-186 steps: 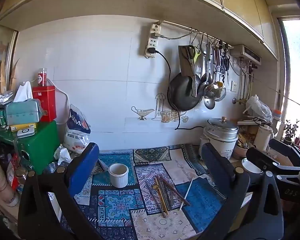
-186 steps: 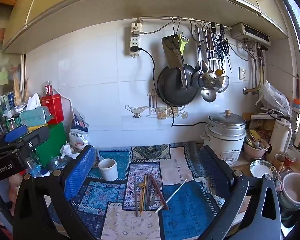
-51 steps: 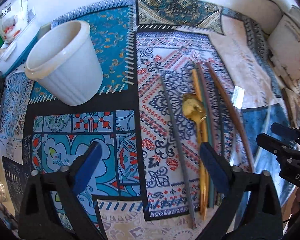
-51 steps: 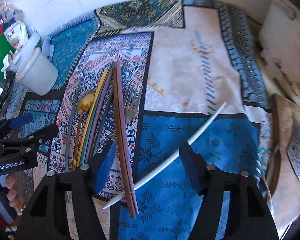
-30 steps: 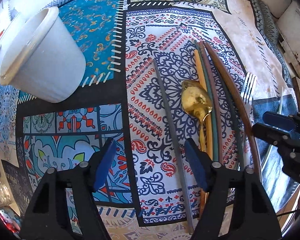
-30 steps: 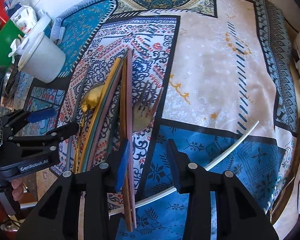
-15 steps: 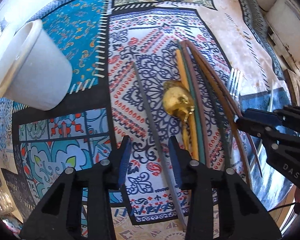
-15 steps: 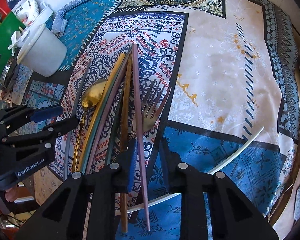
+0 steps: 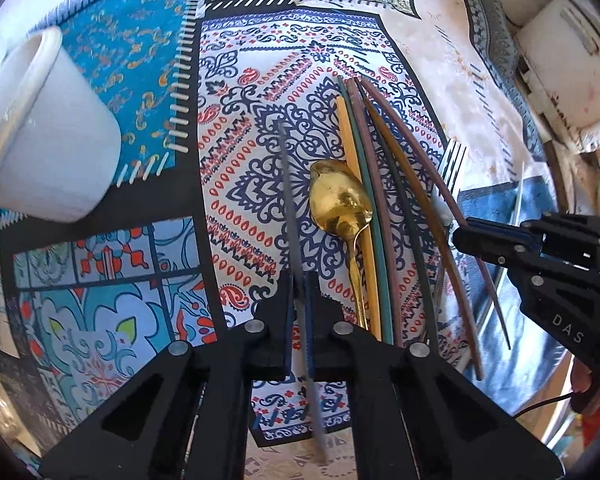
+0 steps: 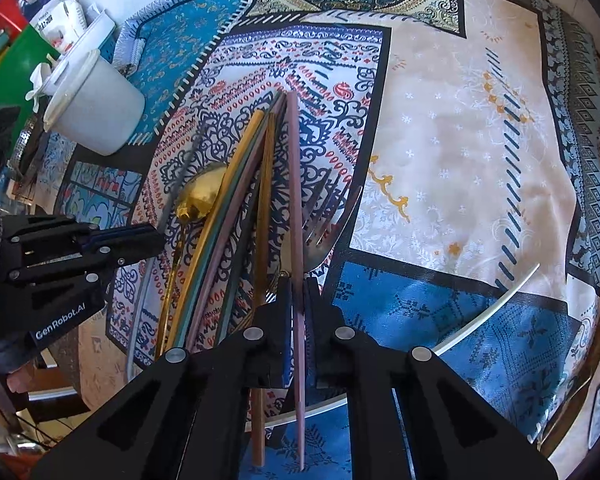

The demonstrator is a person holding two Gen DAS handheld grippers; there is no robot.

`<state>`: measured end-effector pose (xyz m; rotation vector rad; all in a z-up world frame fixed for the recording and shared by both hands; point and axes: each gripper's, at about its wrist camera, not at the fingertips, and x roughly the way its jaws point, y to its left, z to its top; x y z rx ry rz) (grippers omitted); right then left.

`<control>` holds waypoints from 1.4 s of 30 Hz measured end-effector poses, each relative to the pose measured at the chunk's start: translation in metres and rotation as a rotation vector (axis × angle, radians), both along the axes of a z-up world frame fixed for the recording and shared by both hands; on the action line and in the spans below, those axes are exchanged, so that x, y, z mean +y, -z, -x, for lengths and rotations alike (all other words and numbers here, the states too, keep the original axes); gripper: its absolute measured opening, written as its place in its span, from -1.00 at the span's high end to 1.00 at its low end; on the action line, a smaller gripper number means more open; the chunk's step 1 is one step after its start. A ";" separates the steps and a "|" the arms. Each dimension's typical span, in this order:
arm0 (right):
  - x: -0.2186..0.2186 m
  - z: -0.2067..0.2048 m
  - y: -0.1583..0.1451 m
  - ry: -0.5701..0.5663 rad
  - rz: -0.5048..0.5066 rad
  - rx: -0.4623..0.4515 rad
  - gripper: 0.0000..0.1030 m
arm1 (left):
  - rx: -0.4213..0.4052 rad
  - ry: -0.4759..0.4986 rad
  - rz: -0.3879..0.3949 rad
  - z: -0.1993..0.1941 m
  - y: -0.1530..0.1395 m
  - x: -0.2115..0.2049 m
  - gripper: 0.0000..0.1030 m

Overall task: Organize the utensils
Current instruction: 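Close the left tool on the grey rod while the right tool grasps the pink chopstick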

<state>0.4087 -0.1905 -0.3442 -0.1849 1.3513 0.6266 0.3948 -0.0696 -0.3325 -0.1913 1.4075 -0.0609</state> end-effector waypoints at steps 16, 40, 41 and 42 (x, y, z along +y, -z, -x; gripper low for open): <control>-0.006 0.015 0.000 -0.032 0.063 -0.013 0.89 | -0.116 -0.056 -0.032 0.068 -0.023 0.053 0.95; 0.042 -0.022 0.003 -0.110 0.153 -0.055 0.87 | -0.288 -0.173 -0.055 0.102 -0.068 0.063 0.95; 0.045 -0.024 0.002 -0.117 0.156 -0.066 0.87 | -0.292 -0.175 -0.055 0.103 -0.069 0.063 0.95; 0.046 -0.023 0.002 -0.118 0.156 -0.080 0.87 | -0.295 -0.177 -0.056 0.103 -0.070 0.063 0.95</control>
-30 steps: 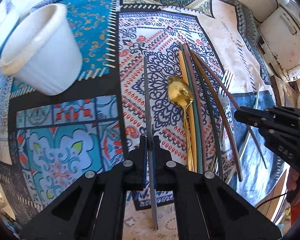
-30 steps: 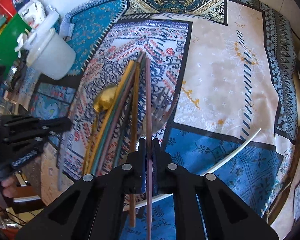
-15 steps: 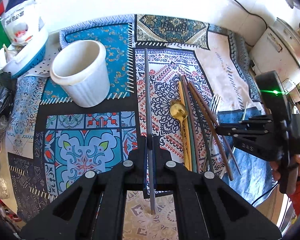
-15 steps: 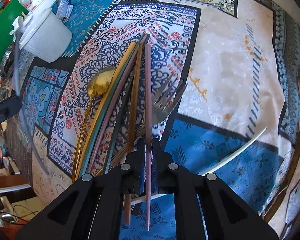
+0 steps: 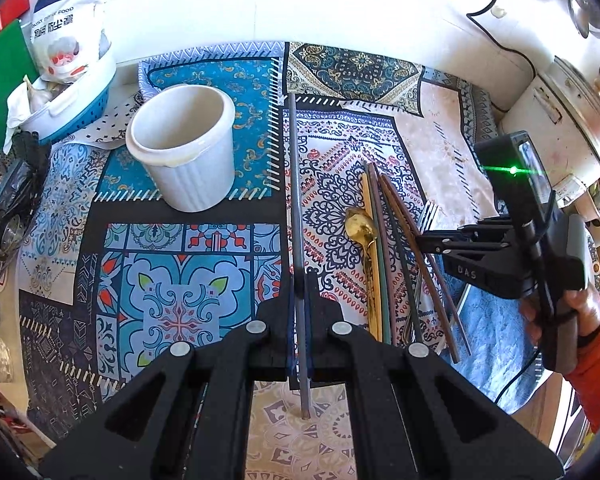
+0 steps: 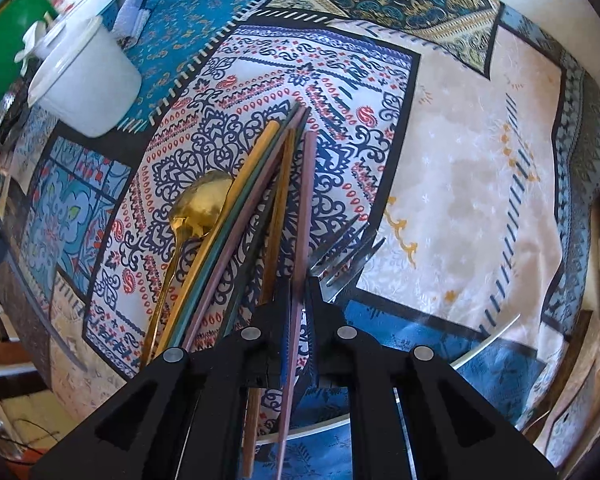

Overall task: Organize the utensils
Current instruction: 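Close the left tool on the grey rod while the right tool grasps the pink chopstick, then lift the grey rod and pink chopstick and carry both toward the white cup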

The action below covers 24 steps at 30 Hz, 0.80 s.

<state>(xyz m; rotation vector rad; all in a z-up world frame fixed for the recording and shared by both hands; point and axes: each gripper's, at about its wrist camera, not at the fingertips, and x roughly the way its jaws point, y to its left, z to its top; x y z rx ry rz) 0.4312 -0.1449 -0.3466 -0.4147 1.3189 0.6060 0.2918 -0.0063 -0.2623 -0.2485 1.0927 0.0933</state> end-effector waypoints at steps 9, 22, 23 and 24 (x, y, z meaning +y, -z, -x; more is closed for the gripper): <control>-0.012 0.027 -0.012 0.041 -0.033 -0.054 0.89 | -0.045 0.000 -0.018 0.005 -0.015 -0.002 0.96; -0.025 0.037 -0.085 0.082 -0.188 -0.220 0.89 | -0.157 -0.027 -0.032 0.014 -0.054 0.008 1.00; -0.022 0.038 -0.092 0.079 -0.205 -0.234 0.89 | -0.164 -0.029 -0.030 0.014 -0.057 0.010 1.00; -0.019 0.039 -0.098 0.074 -0.216 -0.248 0.89 | -0.172 -0.029 -0.030 0.015 -0.060 0.011 1.00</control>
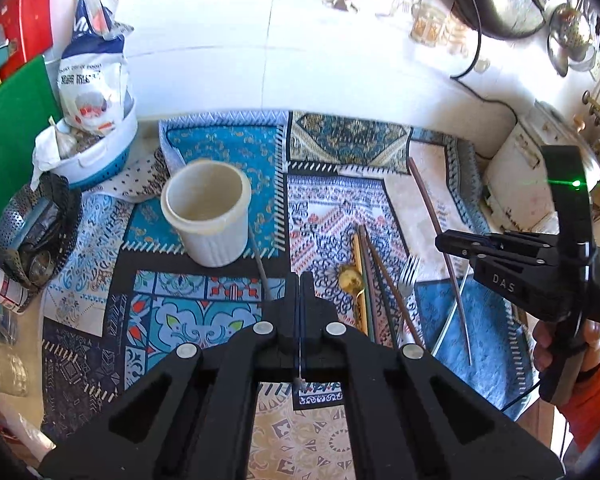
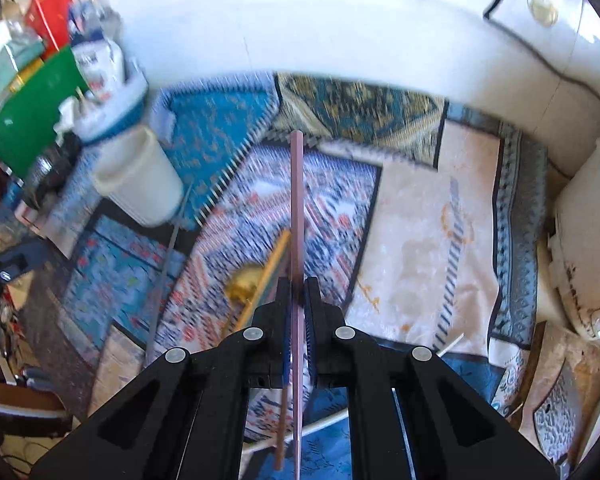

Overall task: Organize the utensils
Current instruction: 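Lift the grey rod and pink chopstick and carry both toward the white cup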

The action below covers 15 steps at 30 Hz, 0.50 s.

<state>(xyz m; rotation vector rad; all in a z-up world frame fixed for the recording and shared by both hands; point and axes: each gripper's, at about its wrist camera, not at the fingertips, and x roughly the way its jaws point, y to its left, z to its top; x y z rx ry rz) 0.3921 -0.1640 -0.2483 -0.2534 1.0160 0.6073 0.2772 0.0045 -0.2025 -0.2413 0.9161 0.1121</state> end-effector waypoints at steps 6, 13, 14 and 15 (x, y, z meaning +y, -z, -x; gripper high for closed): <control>0.009 0.007 -0.027 -0.019 -0.053 -0.074 0.89 | 0.096 0.024 0.060 -0.013 0.021 0.011 0.88; 0.004 0.007 -0.040 -0.015 -0.116 -0.098 0.89 | 0.289 -0.022 0.128 -0.042 0.098 0.025 0.60; 0.003 0.006 -0.041 -0.014 -0.122 -0.097 0.89 | 0.306 -0.029 0.125 -0.046 0.107 0.025 0.59; 0.002 0.005 -0.042 -0.013 -0.128 -0.097 0.89 | 0.324 -0.038 0.123 -0.050 0.115 0.026 0.60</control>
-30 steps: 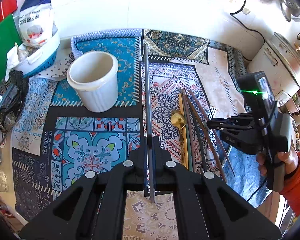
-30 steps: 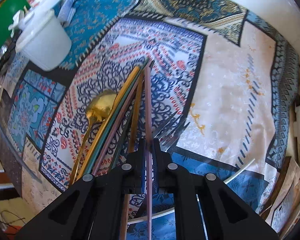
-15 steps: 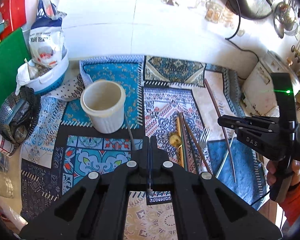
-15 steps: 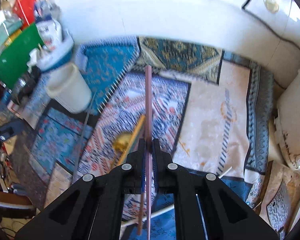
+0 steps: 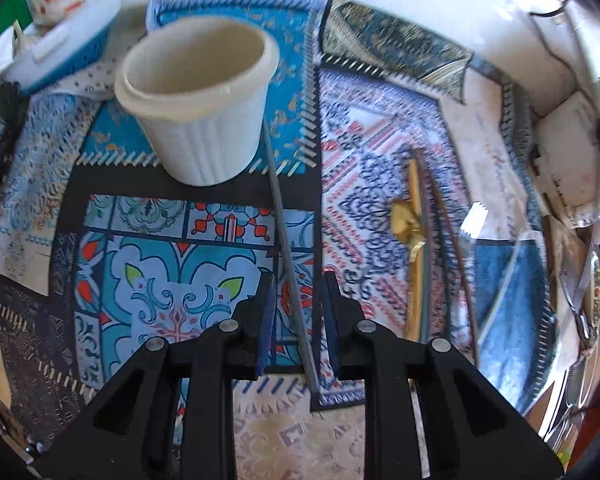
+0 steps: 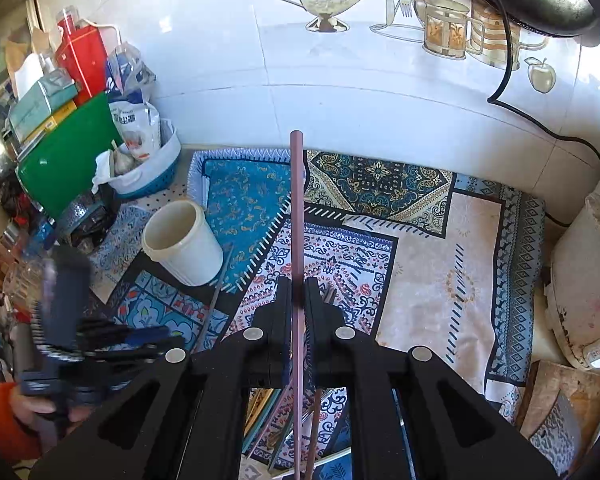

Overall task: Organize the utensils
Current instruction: 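Lift the grey rod and pink chopstick and carry both toward the white cup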

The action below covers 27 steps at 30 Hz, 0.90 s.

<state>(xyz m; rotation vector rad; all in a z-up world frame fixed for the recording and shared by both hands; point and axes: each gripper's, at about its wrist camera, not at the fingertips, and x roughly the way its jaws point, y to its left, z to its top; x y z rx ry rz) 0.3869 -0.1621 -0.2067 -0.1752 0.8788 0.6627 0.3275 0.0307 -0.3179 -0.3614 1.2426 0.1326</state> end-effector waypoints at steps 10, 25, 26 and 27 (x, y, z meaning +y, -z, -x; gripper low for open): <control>-0.011 -0.010 0.002 0.012 -0.044 0.010 0.89 | 0.050 -0.016 -0.109 -0.033 0.030 -0.005 0.60; -0.014 -0.018 0.000 0.010 -0.079 0.010 0.89 | 0.047 0.050 -0.094 -0.052 0.035 -0.030 0.93; -0.014 -0.018 0.000 0.010 -0.080 0.009 0.89 | 0.047 0.058 -0.085 -0.050 0.035 -0.033 0.93; -0.014 -0.017 -0.001 0.009 -0.079 0.008 0.89 | 0.047 0.063 -0.083 -0.048 0.035 -0.035 0.93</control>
